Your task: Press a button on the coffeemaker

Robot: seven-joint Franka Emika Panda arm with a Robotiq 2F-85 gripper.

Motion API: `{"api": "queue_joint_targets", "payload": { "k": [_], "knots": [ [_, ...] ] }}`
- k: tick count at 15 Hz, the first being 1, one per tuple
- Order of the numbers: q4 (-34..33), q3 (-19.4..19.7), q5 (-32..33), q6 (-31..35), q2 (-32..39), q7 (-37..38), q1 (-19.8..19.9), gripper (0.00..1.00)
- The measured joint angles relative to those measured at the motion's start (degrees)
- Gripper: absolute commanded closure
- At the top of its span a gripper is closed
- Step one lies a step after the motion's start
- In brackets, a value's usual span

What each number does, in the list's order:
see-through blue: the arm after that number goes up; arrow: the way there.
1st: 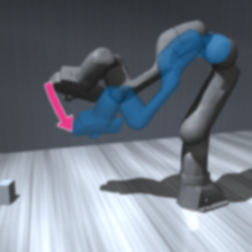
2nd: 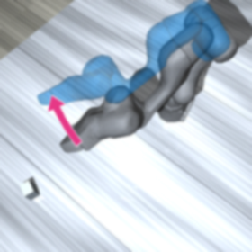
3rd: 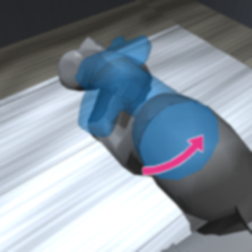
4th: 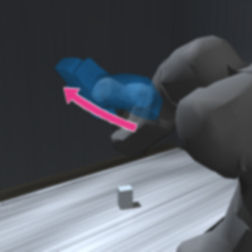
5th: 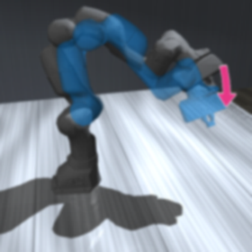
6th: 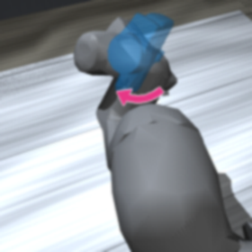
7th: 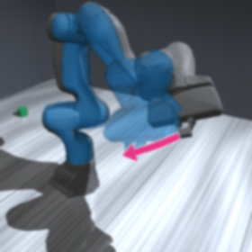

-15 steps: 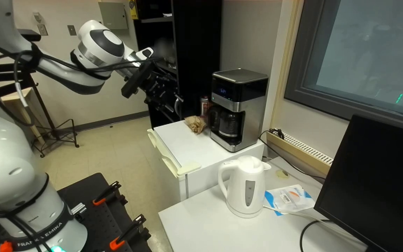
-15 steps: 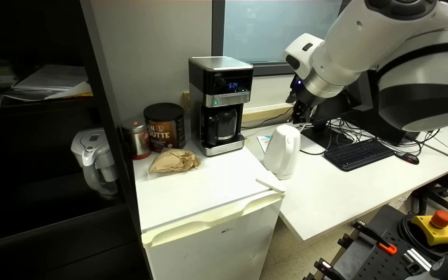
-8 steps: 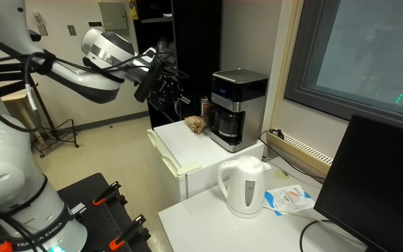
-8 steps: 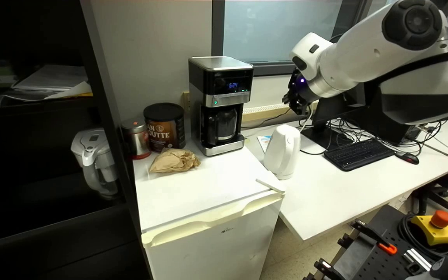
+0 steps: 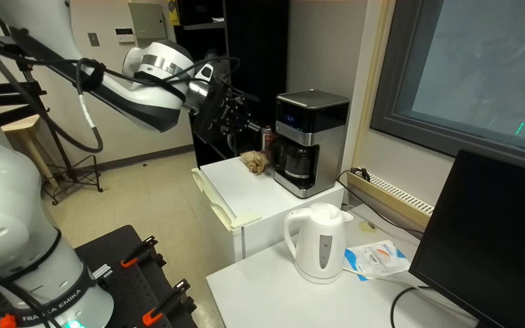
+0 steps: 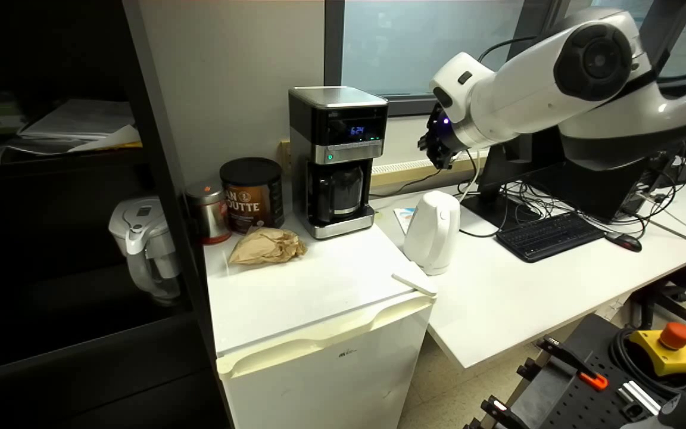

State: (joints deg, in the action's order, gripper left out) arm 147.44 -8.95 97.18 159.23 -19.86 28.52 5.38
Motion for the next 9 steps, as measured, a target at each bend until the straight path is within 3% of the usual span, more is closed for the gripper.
{"api": "queue_joint_targets", "payload": {
  "k": [9],
  "knots": [
    [-9.18,0.08,15.16,-1.76,12.04,17.88,0.0,0.96]
  ]
}}
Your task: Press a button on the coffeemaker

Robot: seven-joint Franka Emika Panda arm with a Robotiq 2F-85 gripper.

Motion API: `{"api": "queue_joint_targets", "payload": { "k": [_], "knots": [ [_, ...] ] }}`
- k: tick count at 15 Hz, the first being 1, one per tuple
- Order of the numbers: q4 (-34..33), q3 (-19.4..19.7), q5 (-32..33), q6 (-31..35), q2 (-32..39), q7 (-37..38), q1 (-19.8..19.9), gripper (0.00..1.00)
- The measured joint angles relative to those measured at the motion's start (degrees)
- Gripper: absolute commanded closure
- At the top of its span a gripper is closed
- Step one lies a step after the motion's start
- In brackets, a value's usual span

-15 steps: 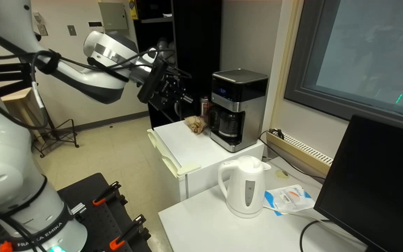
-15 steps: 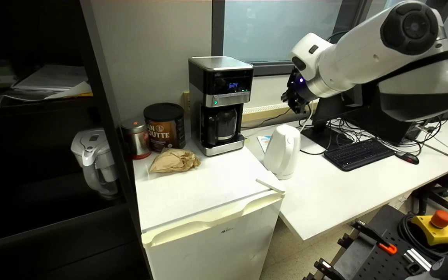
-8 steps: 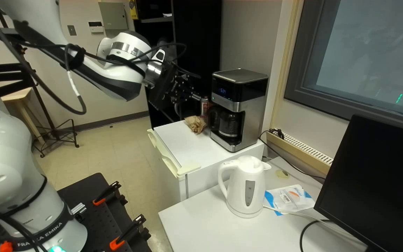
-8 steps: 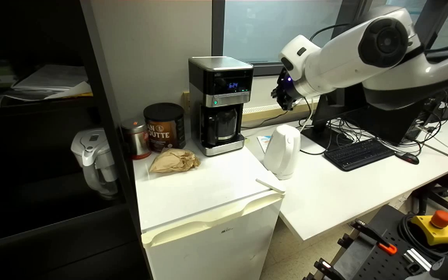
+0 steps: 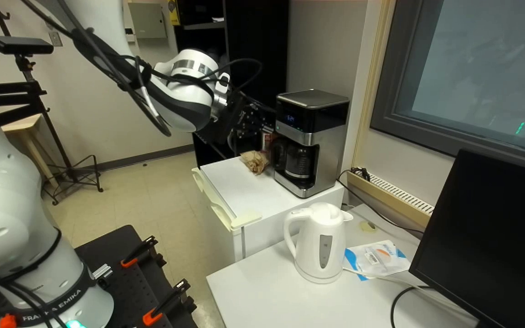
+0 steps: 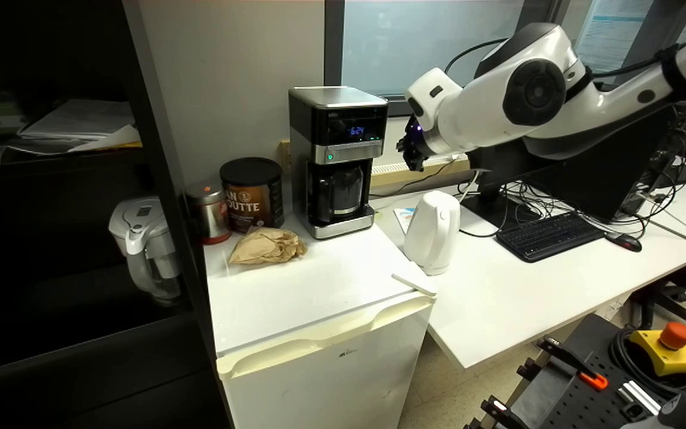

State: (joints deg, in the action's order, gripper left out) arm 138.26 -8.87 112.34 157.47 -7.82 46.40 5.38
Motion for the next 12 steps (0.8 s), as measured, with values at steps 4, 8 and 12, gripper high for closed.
{"api": "queue_joint_targets", "payload": {
  "k": [4,8,12],
  "knots": [
    [-3.52,0.16,4.15,-2.52,4.56,5.34,0.13,0.96],
    [-6.52,0.27,6.8,-4.34,8.38,9.17,0.47,0.96],
    [-9.38,0.38,7.86,-5.46,11.56,11.54,0.56,0.96]
  ]
}}
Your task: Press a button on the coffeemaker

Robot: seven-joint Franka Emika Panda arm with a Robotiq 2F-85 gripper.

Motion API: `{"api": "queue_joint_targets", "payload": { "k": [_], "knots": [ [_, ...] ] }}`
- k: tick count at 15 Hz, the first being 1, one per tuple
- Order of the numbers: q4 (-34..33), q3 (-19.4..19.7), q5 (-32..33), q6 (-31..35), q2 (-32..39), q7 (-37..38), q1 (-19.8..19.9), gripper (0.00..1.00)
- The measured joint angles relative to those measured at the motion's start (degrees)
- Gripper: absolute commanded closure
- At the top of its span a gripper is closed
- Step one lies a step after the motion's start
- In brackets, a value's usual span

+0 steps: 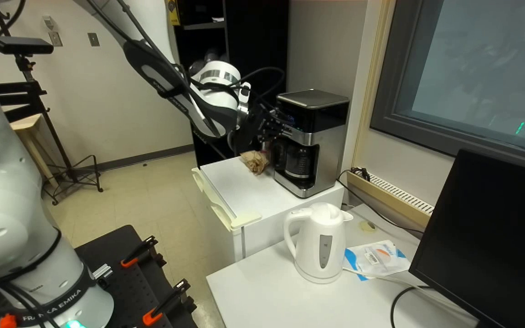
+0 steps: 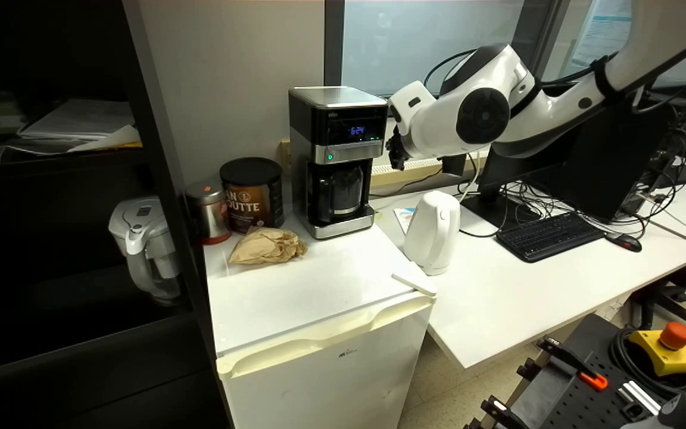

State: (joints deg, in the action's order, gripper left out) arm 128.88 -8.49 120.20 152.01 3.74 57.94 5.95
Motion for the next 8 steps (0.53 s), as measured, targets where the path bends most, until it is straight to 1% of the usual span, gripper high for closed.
{"api": "queue_joint_targets", "payload": {
  "k": [8],
  "knots": [
    [-4.59,0.21,0.03,-0.38,4.4,1.72,0.16,0.96]
  ]
}}
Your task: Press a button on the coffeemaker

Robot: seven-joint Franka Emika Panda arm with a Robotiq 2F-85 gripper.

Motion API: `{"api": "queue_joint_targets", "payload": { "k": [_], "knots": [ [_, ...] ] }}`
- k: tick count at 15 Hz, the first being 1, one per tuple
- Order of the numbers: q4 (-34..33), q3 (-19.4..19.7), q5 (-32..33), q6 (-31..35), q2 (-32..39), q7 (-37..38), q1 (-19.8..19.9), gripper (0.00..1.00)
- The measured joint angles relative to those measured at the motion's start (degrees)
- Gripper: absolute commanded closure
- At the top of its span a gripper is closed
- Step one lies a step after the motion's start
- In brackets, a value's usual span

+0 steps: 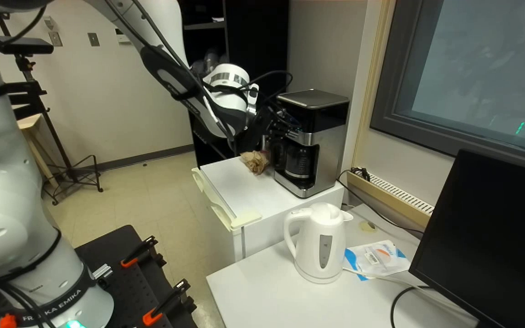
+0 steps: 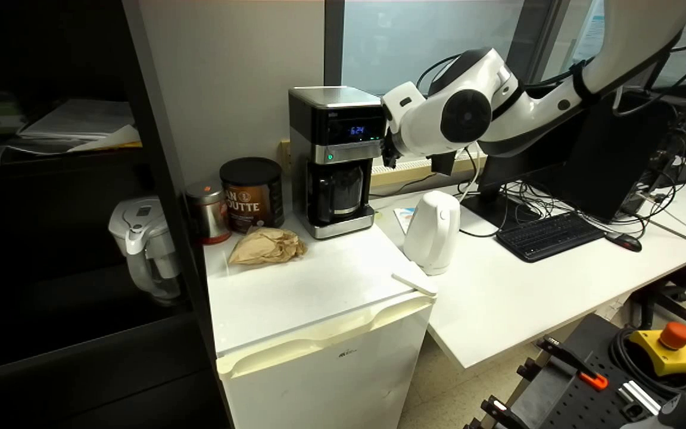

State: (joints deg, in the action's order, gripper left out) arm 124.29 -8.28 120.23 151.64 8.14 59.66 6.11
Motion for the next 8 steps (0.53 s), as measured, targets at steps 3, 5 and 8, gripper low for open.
{"api": "queue_joint_targets", "payload": {
  "k": [3,5,8],
  "knots": [
    [-1.35,0.06,0.0,-0.03,1.23,0.02,0.02,0.96],
    [-2.16,0.07,0.0,-0.06,2.02,0.02,0.03,0.96],
    [-2.72,0.07,0.0,-0.07,2.84,0.02,0.02,0.96]
  ]
}}
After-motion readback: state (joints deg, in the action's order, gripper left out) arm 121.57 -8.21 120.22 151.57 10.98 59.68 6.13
